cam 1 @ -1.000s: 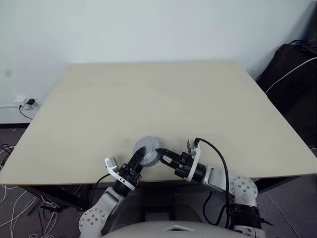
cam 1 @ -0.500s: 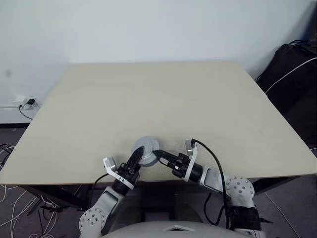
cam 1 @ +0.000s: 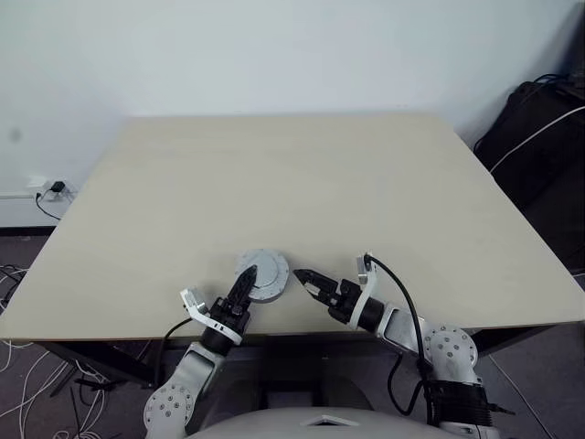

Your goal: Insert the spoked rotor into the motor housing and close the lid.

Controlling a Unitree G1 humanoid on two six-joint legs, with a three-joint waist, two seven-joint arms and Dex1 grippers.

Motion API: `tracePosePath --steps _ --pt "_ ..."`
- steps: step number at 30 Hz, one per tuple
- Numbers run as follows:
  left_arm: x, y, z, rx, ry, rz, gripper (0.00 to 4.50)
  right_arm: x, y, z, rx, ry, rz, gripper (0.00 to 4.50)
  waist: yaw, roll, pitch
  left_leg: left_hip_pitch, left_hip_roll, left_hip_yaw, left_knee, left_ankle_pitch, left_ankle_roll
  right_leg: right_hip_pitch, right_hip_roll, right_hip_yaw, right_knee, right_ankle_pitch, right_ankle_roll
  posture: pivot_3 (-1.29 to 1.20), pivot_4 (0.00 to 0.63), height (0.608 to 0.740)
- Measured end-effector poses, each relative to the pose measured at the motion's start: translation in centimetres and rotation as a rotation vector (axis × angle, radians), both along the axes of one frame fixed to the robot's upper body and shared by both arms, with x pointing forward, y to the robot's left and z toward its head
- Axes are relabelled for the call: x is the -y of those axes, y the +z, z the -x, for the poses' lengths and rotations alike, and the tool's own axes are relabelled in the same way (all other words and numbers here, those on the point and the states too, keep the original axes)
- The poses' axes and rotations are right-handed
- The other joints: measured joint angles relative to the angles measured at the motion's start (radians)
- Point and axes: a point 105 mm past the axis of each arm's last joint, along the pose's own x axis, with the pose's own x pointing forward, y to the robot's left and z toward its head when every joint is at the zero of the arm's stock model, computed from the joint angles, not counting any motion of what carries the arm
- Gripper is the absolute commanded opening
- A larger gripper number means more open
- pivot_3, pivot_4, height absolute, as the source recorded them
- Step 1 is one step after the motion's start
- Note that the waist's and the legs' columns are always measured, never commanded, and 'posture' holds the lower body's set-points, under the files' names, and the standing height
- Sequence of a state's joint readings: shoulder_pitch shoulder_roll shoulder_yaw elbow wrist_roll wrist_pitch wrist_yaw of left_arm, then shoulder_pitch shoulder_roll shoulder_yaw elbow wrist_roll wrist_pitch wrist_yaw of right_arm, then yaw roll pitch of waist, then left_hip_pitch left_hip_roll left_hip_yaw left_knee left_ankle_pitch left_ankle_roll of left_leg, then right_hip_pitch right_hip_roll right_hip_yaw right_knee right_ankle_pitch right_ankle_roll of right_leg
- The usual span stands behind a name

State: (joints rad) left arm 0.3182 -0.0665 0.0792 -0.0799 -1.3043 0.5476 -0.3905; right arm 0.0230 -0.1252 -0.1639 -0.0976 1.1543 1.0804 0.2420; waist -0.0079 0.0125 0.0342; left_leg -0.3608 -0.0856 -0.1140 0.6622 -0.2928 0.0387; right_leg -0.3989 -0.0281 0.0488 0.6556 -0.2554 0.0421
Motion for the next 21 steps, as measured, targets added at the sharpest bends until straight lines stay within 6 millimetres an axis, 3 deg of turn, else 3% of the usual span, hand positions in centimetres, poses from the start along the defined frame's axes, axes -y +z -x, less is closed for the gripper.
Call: tracePosePath --steps 11,15,18,21 --pt "-3.3 3.5 -5.7 0.078 0.171 -0.087 2.09 -0.1 -0.5 -0.5 0.211 -0.011 0.282 4.50 0.009 -0.002 -0.001 0.000 0.000 0.000 0.001 0.003 -0.005 0.000 0.001 0.000 0.000 0.003 -0.002 0.00 0.000 0.740" --pt "-4.2 2.3 -8.1 0.027 0.231 -0.157 2.09 0.1 -0.3 -1.5 0.380 -0.070 0.450 4.50 0.014 -0.006 -0.003 0.001 0.000 0.000 0.002 0.004 -0.006 0.000 0.002 0.000 0.001 0.003 -0.001 0.00 0.000 0.740" --pt "-4.5 1.4 -9.7 -0.006 0.256 -0.209 2.09 0.0 0.0 -1.6 0.457 -0.074 0.475 4.50 0.020 -0.010 -0.002 0.000 -0.001 0.000 0.003 0.004 -0.007 0.000 0.002 0.000 0.001 0.004 -0.004 0.00 0.000 0.740" --pt "-3.8 1.2 -11.9 -0.030 0.262 -0.209 2.09 0.6 -0.5 -2.1 0.534 -0.111 0.581 4.50 0.031 -0.013 -0.002 0.000 -0.002 -0.001 0.004 0.004 -0.007 -0.001 0.002 -0.001 0.001 0.005 -0.003 0.00 0.000 0.740"
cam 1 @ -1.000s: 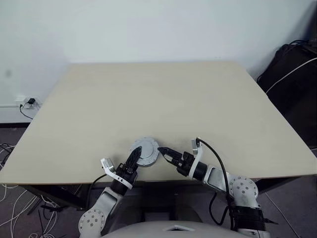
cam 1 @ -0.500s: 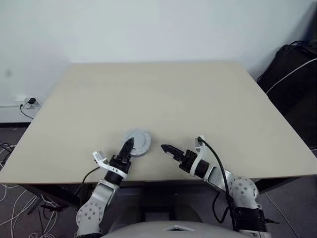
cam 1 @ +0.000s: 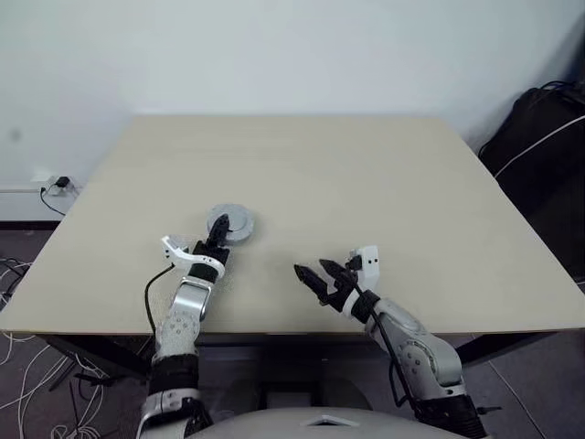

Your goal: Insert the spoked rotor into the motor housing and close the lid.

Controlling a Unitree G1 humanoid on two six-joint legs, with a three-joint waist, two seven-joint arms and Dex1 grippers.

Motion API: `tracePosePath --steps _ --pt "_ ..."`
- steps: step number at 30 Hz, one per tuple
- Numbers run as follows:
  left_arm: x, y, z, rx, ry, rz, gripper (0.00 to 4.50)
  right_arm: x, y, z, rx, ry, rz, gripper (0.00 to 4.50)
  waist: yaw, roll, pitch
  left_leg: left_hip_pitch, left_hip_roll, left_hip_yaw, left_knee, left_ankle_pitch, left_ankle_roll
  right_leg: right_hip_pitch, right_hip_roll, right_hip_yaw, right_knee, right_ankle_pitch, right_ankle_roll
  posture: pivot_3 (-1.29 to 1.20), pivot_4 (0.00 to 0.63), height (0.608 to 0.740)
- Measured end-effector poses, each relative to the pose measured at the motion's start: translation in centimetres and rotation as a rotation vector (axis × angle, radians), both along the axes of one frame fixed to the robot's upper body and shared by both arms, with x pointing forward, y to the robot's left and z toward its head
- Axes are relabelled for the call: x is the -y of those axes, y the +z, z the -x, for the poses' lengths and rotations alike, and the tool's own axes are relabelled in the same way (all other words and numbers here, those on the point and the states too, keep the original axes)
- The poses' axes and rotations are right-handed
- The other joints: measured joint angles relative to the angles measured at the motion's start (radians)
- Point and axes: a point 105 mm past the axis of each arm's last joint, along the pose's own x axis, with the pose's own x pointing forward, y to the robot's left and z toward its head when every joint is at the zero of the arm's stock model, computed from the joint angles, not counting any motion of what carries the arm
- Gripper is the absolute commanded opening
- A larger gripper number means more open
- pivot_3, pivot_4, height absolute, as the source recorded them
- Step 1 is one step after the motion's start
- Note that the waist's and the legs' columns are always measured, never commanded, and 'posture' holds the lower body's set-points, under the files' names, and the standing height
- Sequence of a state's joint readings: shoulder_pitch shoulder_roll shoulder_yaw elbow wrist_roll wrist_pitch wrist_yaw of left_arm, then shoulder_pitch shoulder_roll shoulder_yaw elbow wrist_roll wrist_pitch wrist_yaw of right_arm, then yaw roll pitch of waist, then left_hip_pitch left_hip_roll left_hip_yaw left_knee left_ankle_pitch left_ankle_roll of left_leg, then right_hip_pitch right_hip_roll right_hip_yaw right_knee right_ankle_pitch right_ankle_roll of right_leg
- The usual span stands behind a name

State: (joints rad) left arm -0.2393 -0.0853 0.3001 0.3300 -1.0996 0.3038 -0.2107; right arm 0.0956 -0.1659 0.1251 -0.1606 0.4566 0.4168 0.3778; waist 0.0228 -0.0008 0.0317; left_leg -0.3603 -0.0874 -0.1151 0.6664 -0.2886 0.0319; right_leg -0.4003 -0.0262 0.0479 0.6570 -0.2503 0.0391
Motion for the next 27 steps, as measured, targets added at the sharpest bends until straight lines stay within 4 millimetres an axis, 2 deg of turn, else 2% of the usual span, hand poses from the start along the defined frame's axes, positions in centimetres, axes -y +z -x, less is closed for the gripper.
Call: tracePosePath --steps 3,6,10,15,17,19,22,25,27 --pt "1.2 0.0 -1.7 -0.021 0.005 0.035 2.09 0.8 -0.6 -0.4 0.073 -0.056 0.127 4.50 0.006 -0.001 0.000 0.000 -0.001 0.001 0.000 0.000 0.000 0.000 -0.001 0.001 0.000 0.001 0.001 0.00 0.000 0.740" --pt "1.9 -0.7 -2.7 -0.068 0.002 0.020 2.09 1.4 -1.0 -0.6 0.126 -0.092 0.215 4.50 0.003 -0.001 0.000 0.000 -0.001 0.001 0.000 0.000 0.000 0.000 0.000 0.002 0.001 0.001 0.001 0.00 0.000 0.740" --pt "2.2 -2.4 -3.6 -0.154 0.012 -0.004 2.09 1.6 -1.6 -0.2 0.140 -0.114 0.255 4.50 -0.003 -0.002 0.000 -0.001 -0.001 0.001 -0.001 0.001 -0.001 0.000 0.000 0.002 0.003 0.001 0.000 0.00 0.000 0.740" --pt "2.0 -3.4 -4.3 -0.227 0.040 0.000 2.09 1.8 -2.0 0.0 0.135 -0.124 0.274 4.50 -0.004 -0.002 0.000 -0.001 -0.001 0.001 -0.001 0.001 -0.001 0.000 0.000 0.002 0.003 0.001 0.000 0.00 0.000 0.740" --pt "2.0 -3.9 -4.3 -0.261 0.045 -0.004 2.81 1.9 -2.1 0.0 0.133 -0.129 0.275 4.50 -0.004 -0.002 0.000 -0.001 -0.001 0.001 -0.001 0.001 -0.001 0.000 0.000 0.002 0.003 0.001 0.000 0.00 0.000 0.740" --pt "2.0 -4.3 -4.2 -0.280 0.045 -0.002 3.34 2.0 -2.1 0.0 0.132 -0.135 0.277 4.50 -0.004 -0.002 0.000 -0.001 -0.001 0.000 -0.001 0.001 -0.001 0.000 0.000 0.002 0.003 0.001 0.000 0.00 0.000 0.740" --pt "2.3 -3.9 -4.5 -0.275 0.021 -0.025 4.37 1.9 -2.1 0.0 0.128 -0.136 0.272 4.50 -0.004 -0.001 -0.002 0.001 -0.001 0.000 -0.001 0.001 -0.001 0.001 0.000 0.002 0.004 0.001 0.000 0.00 0.000 0.740" --pt "2.3 -3.9 -4.2 -0.285 -0.005 -0.081 4.47 1.7 -2.2 0.1 0.123 -0.134 0.265 4.50 -0.008 -0.001 -0.006 0.003 -0.001 0.000 -0.001 0.002 -0.002 0.003 0.000 0.002 0.004 0.001 0.000 0.00 0.000 0.740" --pt "1.8 -4.4 -3.3 -0.294 -0.040 -0.156 4.47 1.7 -2.4 0.2 0.106 -0.130 0.265 4.50 -0.015 0.000 -0.011 0.005 -0.001 0.001 -0.002 0.002 -0.001 0.004 0.000 0.003 0.004 0.001 0.000 0.00 0.000 0.740"
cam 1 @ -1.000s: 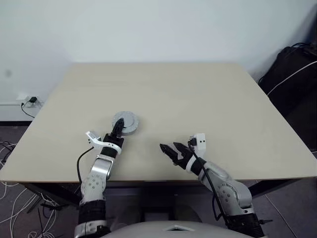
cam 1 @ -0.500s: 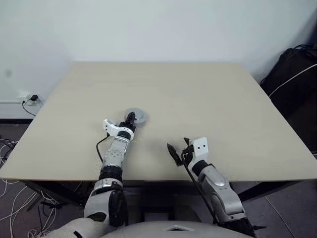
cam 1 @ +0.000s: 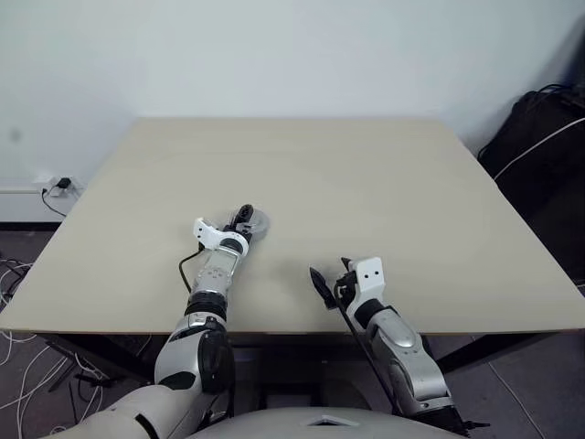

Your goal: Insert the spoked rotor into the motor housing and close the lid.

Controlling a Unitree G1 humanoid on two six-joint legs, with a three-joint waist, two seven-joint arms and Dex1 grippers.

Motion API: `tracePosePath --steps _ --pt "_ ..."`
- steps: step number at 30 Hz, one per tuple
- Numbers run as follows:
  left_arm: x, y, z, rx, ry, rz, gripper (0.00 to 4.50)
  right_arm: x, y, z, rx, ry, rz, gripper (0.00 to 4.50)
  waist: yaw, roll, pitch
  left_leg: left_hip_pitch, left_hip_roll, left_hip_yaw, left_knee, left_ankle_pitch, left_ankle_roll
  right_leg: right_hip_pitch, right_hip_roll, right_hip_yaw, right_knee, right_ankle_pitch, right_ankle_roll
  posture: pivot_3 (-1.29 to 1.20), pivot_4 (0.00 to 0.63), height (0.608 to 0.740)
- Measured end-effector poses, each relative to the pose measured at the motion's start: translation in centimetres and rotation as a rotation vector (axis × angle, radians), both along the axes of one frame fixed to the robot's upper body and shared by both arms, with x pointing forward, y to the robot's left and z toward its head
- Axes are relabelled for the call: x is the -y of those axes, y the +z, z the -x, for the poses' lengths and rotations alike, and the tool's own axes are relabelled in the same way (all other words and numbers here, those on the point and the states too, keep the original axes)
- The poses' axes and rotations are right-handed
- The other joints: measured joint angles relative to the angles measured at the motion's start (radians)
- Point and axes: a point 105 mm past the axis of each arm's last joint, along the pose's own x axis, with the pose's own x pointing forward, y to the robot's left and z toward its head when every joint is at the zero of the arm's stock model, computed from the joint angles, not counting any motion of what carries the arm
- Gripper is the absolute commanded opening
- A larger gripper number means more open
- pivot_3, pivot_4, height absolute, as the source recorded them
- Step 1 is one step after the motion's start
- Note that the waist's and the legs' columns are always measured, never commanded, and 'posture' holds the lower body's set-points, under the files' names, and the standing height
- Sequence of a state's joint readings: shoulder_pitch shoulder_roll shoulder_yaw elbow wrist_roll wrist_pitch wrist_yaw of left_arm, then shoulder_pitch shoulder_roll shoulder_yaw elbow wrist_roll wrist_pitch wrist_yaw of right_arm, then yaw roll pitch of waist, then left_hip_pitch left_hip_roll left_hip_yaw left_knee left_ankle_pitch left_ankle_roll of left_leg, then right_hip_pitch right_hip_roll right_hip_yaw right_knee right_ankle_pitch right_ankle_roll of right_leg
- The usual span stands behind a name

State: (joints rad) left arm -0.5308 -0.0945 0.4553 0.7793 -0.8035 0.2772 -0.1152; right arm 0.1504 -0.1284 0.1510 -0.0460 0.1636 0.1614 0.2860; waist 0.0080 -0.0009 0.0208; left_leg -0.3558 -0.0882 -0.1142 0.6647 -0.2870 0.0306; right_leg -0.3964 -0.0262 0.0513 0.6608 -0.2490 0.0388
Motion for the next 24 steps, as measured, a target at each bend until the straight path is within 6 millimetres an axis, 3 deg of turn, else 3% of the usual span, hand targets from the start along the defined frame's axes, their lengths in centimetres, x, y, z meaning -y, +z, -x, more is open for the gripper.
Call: tracePosePath --steps 5,11,15,18,21,24 --pt "-0.8 -1.2 3.5 -0.013 -0.145 -0.213 4.47 -0.1 -0.4 0.2 -0.029 0.010 -0.009 4.50 -0.018 0.005 -0.009 0.016 0.001 0.002 -0.005 -0.007 0.007 0.010 0.000 0.002 -0.001 -0.004 0.003 0.00 0.000 0.740" --pt "-1.6 -2.0 9.1 0.029 -0.309 -0.566 4.47 0.1 -0.7 0.3 -0.054 -0.015 -0.043 4.50 -0.026 0.007 -0.012 0.032 0.004 0.005 -0.007 -0.014 0.002 0.023 0.001 0.004 -0.001 -0.014 0.004 0.00 0.000 0.740" --pt "-2.4 -1.9 11.2 0.078 -0.283 -0.723 4.47 0.2 -0.5 0.2 -0.038 -0.044 -0.061 4.50 -0.025 0.007 -0.011 0.031 0.006 0.005 -0.008 -0.015 0.000 0.022 0.002 0.004 -0.001 -0.014 0.003 0.00 0.000 0.740" --pt "-4.7 -2.3 12.9 0.069 -0.197 -0.977 4.47 0.7 0.5 -0.4 0.039 -0.124 -0.063 4.50 -0.015 0.006 -0.006 0.029 0.006 0.004 -0.008 -0.015 -0.001 0.020 0.003 0.003 -0.001 -0.015 0.003 0.00 0.000 0.740" --pt "-5.9 -1.1 13.5 0.130 -0.095 -1.137 4.47 1.6 1.1 -0.6 0.106 -0.180 -0.030 4.50 0.010 0.005 -0.003 0.026 0.006 0.004 -0.007 -0.015 0.000 0.019 0.002 0.003 -0.002 -0.014 0.003 0.00 0.000 0.740" --pt "-5.3 0.3 13.5 0.252 -0.051 -1.252 4.47 2.0 1.0 -0.1 0.140 -0.202 0.010 4.50 0.027 0.006 -0.002 0.025 0.005 0.005 -0.007 -0.015 0.001 0.018 0.001 0.003 -0.003 -0.014 0.004 0.00 0.000 0.740"
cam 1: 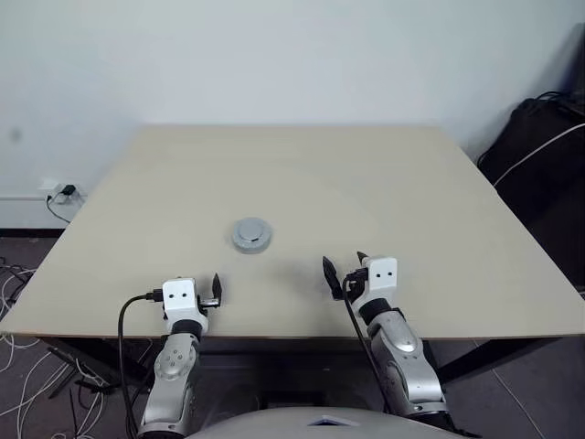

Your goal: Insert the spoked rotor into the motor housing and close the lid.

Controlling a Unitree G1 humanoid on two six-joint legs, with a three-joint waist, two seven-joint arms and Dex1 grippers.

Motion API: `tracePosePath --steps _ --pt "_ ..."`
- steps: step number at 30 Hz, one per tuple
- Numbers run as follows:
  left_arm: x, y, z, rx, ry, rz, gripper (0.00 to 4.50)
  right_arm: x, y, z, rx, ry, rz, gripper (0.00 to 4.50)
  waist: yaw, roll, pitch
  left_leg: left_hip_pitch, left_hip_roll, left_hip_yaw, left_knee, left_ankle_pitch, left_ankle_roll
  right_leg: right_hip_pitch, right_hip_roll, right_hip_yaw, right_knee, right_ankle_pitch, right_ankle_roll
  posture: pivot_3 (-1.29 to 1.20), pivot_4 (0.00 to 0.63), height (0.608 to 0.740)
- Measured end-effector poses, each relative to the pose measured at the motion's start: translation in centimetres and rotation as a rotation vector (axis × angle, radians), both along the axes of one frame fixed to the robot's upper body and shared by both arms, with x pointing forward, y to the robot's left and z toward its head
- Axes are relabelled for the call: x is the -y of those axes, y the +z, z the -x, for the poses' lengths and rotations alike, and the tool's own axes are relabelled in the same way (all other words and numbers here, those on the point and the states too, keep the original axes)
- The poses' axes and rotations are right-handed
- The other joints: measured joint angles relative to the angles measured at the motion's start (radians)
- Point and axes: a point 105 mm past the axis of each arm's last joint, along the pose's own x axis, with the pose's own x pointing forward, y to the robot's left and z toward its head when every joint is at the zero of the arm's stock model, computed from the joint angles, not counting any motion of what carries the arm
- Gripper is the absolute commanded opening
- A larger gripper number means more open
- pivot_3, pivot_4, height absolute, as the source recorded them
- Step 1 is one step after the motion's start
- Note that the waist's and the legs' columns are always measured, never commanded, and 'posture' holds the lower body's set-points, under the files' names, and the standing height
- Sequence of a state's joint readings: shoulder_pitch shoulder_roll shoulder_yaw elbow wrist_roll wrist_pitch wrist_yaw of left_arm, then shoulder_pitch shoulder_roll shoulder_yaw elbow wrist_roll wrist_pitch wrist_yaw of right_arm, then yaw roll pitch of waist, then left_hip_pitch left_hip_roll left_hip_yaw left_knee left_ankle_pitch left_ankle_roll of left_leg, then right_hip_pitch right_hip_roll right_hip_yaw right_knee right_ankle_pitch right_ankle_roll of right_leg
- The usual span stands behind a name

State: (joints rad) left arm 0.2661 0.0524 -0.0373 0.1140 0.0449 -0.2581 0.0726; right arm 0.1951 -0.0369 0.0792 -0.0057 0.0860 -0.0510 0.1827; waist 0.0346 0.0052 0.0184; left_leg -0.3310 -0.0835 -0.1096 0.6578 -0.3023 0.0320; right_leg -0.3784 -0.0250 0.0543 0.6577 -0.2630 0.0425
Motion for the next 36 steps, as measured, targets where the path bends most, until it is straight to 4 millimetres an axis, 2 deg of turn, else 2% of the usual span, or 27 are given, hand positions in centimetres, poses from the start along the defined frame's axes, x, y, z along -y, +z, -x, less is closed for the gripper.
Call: tracePosePath --steps 4,10,14,26,36 --pt "1.0 0.1 0.0 0.054 -0.006 -0.001 4.47 1.1 -0.2 0.6 0.040 -0.073 0.042 4.50 0.001 0.000 0.001 -0.001 0.000 0.000 0.000 0.000 0.001 -0.001 0.000 0.000 0.000 0.000 0.001 0.00 0.000 0.740" --pt "1.3 0.3 -0.1 0.096 -0.016 0.031 4.47 3.4 -0.8 1.7 0.067 -0.228 0.064 4.50 -0.005 0.001 0.002 -0.001 0.000 0.000 0.000 0.001 0.003 -0.002 0.000 -0.001 0.001 -0.001 0.001 0.00 0.000 0.740" --pt "1.9 0.1 -0.1 0.094 -0.057 0.054 4.47 4.0 -1.1 2.1 0.077 -0.290 0.060 4.50 -0.009 0.001 0.003 -0.001 0.000 0.000 0.000 0.001 0.004 -0.002 0.000 -0.001 0.001 -0.001 0.001 0.00 0.000 0.740" --pt "3.1 0.2 -0.6 0.100 -0.138 0.078 4.47 4.1 -1.2 2.6 0.089 -0.305 0.051 4.50 -0.012 0.002 0.004 -0.002 0.000 0.000 0.000 0.002 0.005 -0.002 0.000 -0.001 0.001 -0.001 0.000 0.00 0.000 0.740" --pt "3.1 -0.1 -0.5 0.086 -0.109 0.088 4.47 4.0 -1.7 2.5 0.072 -0.286 0.048 4.50 -0.013 0.002 0.004 -0.002 0.000 0.000 0.000 0.002 0.006 -0.002 0.000 -0.001 0.001 -0.001 0.001 0.00 0.000 0.740"
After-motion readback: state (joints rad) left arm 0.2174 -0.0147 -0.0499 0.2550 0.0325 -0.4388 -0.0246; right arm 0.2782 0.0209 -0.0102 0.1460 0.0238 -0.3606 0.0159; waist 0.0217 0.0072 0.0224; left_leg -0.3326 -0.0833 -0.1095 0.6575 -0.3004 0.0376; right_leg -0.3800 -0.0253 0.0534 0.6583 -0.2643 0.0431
